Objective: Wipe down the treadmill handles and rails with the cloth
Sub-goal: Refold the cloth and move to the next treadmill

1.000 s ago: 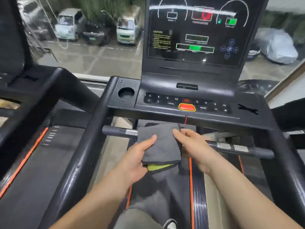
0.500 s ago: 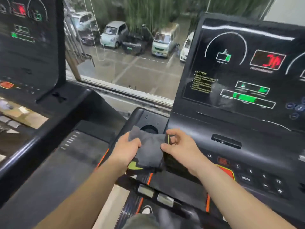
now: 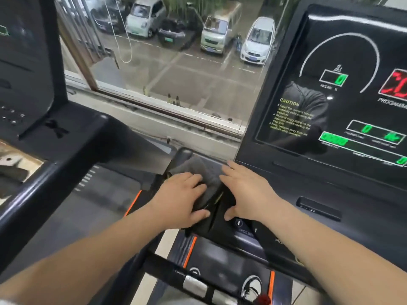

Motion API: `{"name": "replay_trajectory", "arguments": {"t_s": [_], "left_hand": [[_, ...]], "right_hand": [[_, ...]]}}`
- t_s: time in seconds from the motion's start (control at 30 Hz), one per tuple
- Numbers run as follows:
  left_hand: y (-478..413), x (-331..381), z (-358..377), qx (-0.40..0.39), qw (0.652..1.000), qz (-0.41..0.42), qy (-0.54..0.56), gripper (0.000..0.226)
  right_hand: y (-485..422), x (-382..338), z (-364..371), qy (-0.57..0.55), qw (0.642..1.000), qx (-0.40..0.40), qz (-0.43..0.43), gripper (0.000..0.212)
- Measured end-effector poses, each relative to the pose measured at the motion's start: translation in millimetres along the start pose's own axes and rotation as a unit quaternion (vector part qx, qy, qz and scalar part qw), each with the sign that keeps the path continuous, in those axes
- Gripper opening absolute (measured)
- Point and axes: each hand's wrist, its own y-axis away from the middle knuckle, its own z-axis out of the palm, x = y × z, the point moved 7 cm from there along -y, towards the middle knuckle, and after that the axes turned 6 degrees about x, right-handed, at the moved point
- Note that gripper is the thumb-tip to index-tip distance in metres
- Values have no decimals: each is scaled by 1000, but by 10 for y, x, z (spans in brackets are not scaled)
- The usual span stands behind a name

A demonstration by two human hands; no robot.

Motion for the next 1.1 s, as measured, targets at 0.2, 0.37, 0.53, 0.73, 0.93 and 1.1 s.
{"name": "replay_trajectory", "arguments": {"t_s": [0.2, 0.37, 0.53, 0.73, 0.93, 1.1], "left_hand": [[148, -74, -7, -65, 980, 187, -37, 72], [37, -219, 30, -90, 950, 285, -88, 75], [-6, -43, 181, -17, 962, 251, -102, 56], [-241, 219, 208, -52, 975, -215, 5, 53], [-193, -57, 278, -55, 846, -417, 329, 55], [-199, 23, 138, -216, 959, -75, 168, 9]], "right_hand": [[-112, -36, 122, 38, 997, -70, 9, 86], [-179, -56, 154, 61, 996, -70, 12, 74], [-242, -35, 153, 45, 996, -75, 30, 69], [-172, -14, 93, -29, 995, -27, 87, 134], [-113, -7, 35, -63, 992, -21, 106, 147], [-147, -43, 37, -35, 991, -34, 126, 147]]}}
